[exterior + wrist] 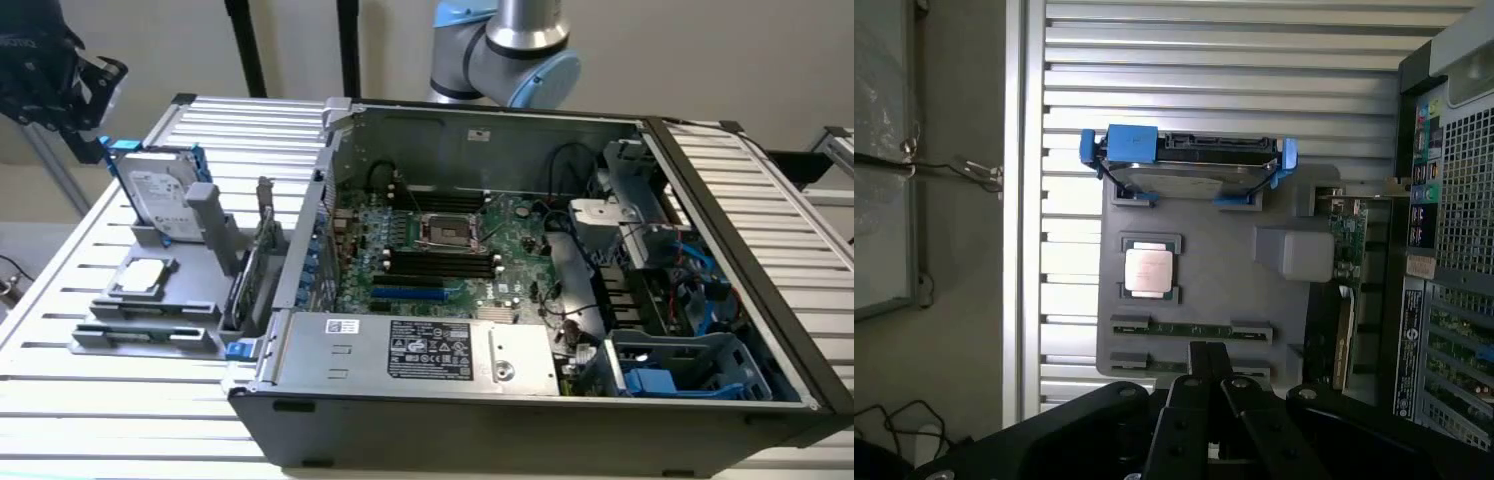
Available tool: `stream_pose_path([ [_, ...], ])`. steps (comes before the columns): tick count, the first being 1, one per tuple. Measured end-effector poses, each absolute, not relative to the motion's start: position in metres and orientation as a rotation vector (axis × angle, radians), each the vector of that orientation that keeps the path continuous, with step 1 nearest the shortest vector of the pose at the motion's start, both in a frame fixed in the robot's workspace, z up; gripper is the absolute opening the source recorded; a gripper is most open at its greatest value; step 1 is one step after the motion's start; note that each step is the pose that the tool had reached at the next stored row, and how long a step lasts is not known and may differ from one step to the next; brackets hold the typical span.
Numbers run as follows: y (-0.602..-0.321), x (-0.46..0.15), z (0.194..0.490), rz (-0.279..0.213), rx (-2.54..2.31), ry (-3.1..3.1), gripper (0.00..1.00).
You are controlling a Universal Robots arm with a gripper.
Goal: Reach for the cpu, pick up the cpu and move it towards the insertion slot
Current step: 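Pick up the cpu and move it towards the insertion slot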
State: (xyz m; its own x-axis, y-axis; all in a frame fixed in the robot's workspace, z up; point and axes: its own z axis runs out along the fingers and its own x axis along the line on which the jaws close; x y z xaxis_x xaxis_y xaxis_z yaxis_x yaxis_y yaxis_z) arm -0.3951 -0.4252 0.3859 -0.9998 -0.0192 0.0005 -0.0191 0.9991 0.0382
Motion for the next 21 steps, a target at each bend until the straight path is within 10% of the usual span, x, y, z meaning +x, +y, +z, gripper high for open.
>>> stream_pose_path([
  [21,-0.41,-0.43,0.372,-0.06,0.03,-3.141,0.11],
])
